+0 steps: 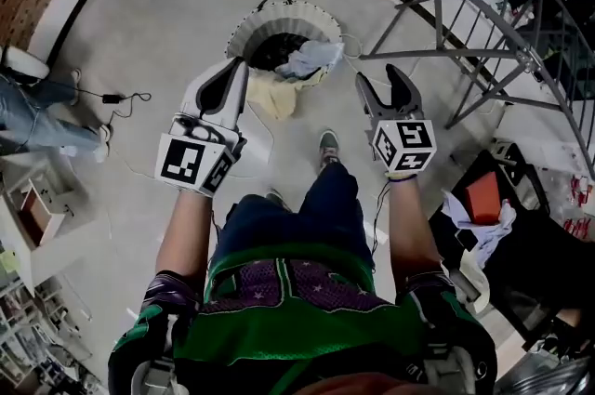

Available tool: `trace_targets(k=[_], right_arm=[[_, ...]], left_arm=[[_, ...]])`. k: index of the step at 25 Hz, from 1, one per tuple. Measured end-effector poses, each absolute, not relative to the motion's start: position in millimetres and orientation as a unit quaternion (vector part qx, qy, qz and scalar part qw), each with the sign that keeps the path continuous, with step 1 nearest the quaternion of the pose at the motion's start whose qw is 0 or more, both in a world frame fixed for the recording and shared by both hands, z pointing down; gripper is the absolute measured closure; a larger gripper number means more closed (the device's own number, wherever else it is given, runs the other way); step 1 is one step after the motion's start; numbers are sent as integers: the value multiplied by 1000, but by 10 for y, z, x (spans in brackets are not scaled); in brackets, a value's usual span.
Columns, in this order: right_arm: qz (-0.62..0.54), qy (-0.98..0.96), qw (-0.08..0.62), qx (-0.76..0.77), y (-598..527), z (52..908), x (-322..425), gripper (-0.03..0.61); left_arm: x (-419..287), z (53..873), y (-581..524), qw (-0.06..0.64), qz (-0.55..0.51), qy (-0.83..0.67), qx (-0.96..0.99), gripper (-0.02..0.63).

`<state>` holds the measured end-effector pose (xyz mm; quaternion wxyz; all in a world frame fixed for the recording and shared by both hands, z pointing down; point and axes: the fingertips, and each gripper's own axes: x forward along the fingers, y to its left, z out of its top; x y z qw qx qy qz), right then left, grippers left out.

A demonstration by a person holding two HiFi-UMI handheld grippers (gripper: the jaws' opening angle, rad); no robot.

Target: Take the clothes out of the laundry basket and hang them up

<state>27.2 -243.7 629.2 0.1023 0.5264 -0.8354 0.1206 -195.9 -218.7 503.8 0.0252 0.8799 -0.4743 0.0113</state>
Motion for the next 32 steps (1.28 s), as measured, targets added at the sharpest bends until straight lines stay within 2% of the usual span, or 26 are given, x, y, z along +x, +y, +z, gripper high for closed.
trace_targets(k=[10, 17, 32], right_arm=[[148, -830, 132, 521, -2861, 7747, 314, 324], [159, -836, 141, 507, -3438, 8668, 339, 325], [205, -828, 172, 492, -4170, 10555, 253, 325]], left_arm=[[-1779, 6171, -2524, 42, 28, -455, 889, 597], [-1608, 6682, -2956, 59, 20, -459, 886, 597], [-1418, 7676, -3344, 41, 7, -452, 891, 597]])
